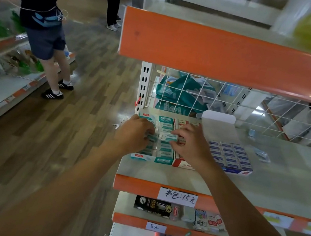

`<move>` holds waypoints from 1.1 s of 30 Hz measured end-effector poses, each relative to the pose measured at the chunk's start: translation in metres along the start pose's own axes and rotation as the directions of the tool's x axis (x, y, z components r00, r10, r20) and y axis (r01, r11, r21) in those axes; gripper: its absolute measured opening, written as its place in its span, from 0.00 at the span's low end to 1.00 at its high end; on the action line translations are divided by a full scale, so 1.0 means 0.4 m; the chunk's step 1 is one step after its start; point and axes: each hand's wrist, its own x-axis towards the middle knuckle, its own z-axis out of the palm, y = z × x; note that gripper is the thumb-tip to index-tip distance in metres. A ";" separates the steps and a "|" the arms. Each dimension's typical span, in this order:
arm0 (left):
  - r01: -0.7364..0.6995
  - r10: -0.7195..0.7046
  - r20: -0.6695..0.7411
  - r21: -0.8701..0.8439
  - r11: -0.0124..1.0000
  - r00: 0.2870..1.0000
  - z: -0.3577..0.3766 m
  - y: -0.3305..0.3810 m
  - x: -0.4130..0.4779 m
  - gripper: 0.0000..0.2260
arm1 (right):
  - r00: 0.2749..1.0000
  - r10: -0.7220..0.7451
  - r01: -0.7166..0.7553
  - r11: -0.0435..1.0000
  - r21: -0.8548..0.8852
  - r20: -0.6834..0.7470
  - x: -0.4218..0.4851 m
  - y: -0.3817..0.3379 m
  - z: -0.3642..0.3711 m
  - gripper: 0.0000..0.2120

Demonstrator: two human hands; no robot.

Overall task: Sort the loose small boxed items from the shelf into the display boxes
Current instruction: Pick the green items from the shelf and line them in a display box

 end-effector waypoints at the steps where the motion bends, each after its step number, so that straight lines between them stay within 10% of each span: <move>1: -0.003 0.003 -0.007 0.021 1.000 1.000 0.001 -0.001 -0.001 0.11 | 1.000 -0.003 0.003 1.000 -0.015 0.015 0.003 -0.001 -0.001 0.18; 33: -0.047 0.050 -0.188 0.019 0.999 0.981 0.047 -0.015 -0.032 0.08 | 0.986 -0.123 0.147 0.957 -0.251 0.109 0.035 -0.039 0.009 0.14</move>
